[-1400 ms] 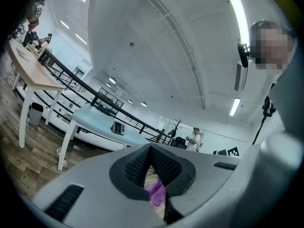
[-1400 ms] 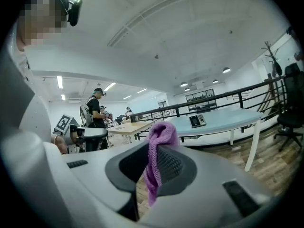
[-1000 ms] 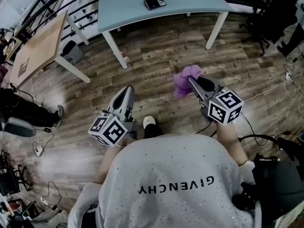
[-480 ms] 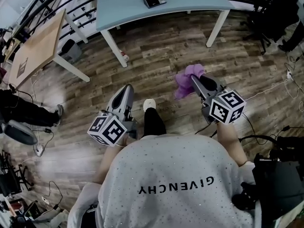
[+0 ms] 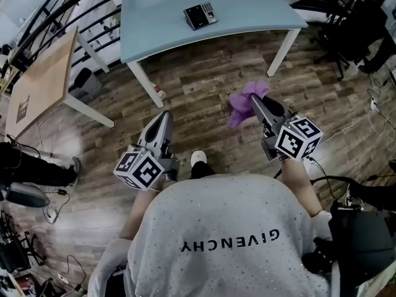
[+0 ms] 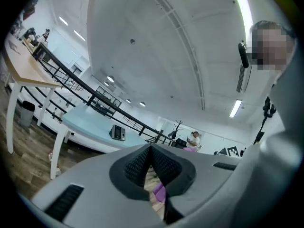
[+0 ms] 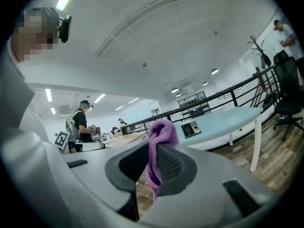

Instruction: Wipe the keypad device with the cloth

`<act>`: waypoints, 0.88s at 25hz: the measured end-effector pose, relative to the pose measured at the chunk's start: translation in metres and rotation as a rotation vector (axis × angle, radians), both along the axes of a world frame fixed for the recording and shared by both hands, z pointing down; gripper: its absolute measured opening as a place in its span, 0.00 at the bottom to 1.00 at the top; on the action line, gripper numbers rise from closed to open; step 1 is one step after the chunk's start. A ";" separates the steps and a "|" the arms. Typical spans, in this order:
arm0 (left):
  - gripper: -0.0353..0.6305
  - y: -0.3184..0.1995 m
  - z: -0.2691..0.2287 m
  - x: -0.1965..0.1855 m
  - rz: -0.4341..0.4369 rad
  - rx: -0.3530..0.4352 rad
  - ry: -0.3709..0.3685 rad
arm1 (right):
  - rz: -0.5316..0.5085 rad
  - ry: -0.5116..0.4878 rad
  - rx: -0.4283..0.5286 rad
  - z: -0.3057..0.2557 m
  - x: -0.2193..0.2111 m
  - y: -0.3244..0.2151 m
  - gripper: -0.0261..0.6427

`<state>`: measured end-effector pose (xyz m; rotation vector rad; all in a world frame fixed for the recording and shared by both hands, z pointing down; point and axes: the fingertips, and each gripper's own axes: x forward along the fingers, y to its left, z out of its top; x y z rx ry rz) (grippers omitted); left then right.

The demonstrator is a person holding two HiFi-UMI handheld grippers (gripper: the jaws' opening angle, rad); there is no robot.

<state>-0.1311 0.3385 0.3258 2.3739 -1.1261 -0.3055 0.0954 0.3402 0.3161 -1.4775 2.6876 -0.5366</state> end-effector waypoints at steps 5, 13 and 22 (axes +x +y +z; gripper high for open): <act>0.06 -0.079 -0.026 -0.010 0.062 0.051 -0.033 | 0.089 -0.086 0.077 -0.036 -0.008 -0.077 0.10; 0.06 -0.186 -0.032 -0.033 0.121 0.096 -0.093 | 0.197 -0.252 0.058 -0.033 -0.014 -0.177 0.09; 0.06 -0.252 -0.002 -0.037 0.132 0.033 -0.132 | 0.231 -0.281 -0.054 0.005 -0.020 -0.229 0.11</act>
